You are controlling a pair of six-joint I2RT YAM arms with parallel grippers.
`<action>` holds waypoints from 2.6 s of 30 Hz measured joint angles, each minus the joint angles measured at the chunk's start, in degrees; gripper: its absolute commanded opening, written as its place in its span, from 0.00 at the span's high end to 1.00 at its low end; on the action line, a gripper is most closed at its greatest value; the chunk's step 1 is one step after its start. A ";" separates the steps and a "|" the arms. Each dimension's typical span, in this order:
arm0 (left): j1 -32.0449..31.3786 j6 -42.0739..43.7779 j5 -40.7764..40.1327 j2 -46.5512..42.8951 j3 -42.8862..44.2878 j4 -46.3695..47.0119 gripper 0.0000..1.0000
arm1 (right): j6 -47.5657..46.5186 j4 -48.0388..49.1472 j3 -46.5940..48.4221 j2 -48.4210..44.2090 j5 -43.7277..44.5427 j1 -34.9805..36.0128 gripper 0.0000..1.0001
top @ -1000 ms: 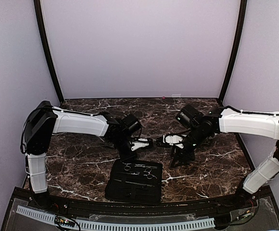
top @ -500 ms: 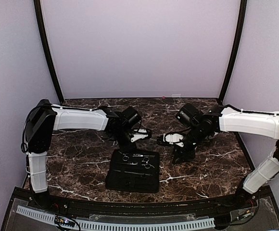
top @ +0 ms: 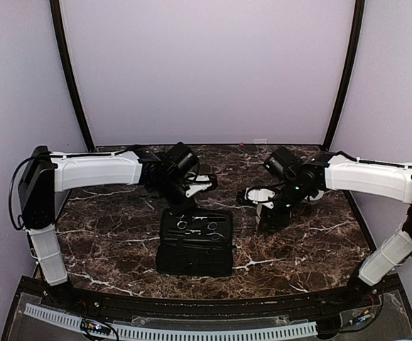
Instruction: Sort the hair-cutting tools
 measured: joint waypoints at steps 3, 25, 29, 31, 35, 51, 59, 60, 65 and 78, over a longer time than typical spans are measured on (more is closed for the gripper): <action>-1.14 -1.79 0.87 -4.63 -2.10 0.11 1.00 | 0.02 0.17 0.00 0.00 0.33 -0.26 0.54; -26.40 -25.55 -9.94 -16.61 -28.02 5.99 0.75 | 0.04 0.92 -1.03 -1.09 1.68 -0.28 0.53; -27.30 -27.15 -8.98 -16.48 -27.50 4.92 0.73 | 0.04 0.87 -1.03 -1.09 1.73 -0.28 0.53; -27.50 -27.08 -9.29 -16.50 -25.73 4.33 0.73 | 0.04 0.85 -1.03 -1.09 1.86 -0.28 0.52; -27.43 -25.55 -10.56 -18.14 -20.87 3.93 0.73 | 0.04 0.94 -1.60 -1.66 2.23 -0.33 0.52; -20.02 -32.96 -1.31 -10.69 -13.60 13.16 0.92 | -1.68 2.73 -0.11 -19.34 6.32 -5.97 0.01; -19.80 -40.28 4.44 -8.24 -19.23 19.28 0.99 | 4.15 4.39 2.56 -13.18 -3.21 -13.09 0.14; -19.78 -41.00 4.76 -7.85 -19.56 19.61 1.00 | 4.39 4.48 3.04 -12.00 -4.74 -13.09 0.18; -19.80 -44.13 5.55 -6.43 -21.16 21.07 1.00 | 4.70 2.67 3.37 -5.77 -10.14 -12.83 0.29; -19.78 -49.03 6.49 -7.80 -28.22 30.18 1.00 | -0.57 2.19 -2.21 -5.22 -12.57 -4.94 0.45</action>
